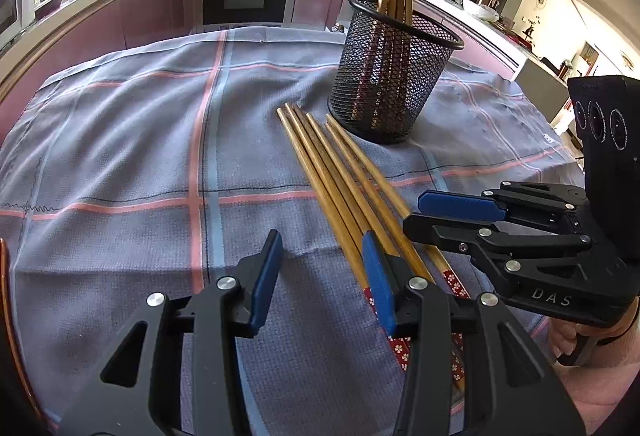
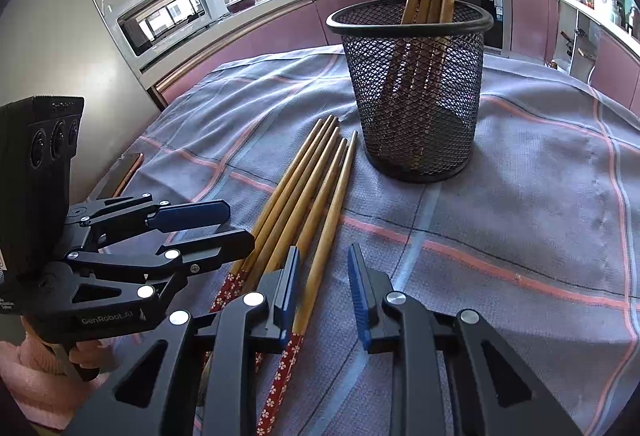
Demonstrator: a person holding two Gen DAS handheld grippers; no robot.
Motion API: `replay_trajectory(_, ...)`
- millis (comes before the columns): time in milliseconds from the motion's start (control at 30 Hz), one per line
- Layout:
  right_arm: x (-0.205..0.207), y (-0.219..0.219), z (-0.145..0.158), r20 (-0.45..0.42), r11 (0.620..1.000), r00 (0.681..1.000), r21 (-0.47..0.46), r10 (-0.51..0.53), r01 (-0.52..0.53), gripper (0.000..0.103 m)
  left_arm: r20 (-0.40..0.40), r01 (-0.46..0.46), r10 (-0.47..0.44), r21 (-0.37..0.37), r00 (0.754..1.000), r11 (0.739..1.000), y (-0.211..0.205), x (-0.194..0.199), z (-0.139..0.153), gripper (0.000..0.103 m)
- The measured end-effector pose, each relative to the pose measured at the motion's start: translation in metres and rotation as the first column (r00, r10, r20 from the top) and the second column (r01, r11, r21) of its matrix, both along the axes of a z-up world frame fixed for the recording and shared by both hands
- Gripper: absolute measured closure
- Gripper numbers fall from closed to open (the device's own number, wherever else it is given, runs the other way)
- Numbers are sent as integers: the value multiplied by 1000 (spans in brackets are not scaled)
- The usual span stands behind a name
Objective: Organize utensils
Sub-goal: 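Lower the left tool onto a wooden chopstick and close while the right tool grasps another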
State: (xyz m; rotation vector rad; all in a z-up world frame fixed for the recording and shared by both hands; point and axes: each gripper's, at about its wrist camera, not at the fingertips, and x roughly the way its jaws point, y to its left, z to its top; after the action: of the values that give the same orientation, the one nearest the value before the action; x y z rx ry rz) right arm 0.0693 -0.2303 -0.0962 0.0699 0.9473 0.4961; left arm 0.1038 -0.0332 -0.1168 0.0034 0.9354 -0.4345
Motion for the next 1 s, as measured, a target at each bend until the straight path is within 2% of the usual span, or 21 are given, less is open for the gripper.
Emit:
replay_trajectory(233,1,3,-1,15,1000,1000,-27,-4,4,80,12,15,-15,31,1000,999,-7,8,0,62)
replay_trajectory(400,1,3,-1,15,1000,1000,-26,-5,5,81,9,21,-21,31,1000,999,-3,10,0,68)
replay_trajectory(600,4,4,-2,19,999,1000,-31,-7,8,82,2,27,-27,38,1000,999,2,8,-1,68)
replay_trajectory(767,6,6,-1,31,998,999,-57,-8,10,82,7,25,-26,64,1000,998,-3,10,0,67)
replay_trajectory(1000,10,15,-1,56,994,998,-108,-3,9,82,11,15,-16,97,1000,995,-10,24,1,73)
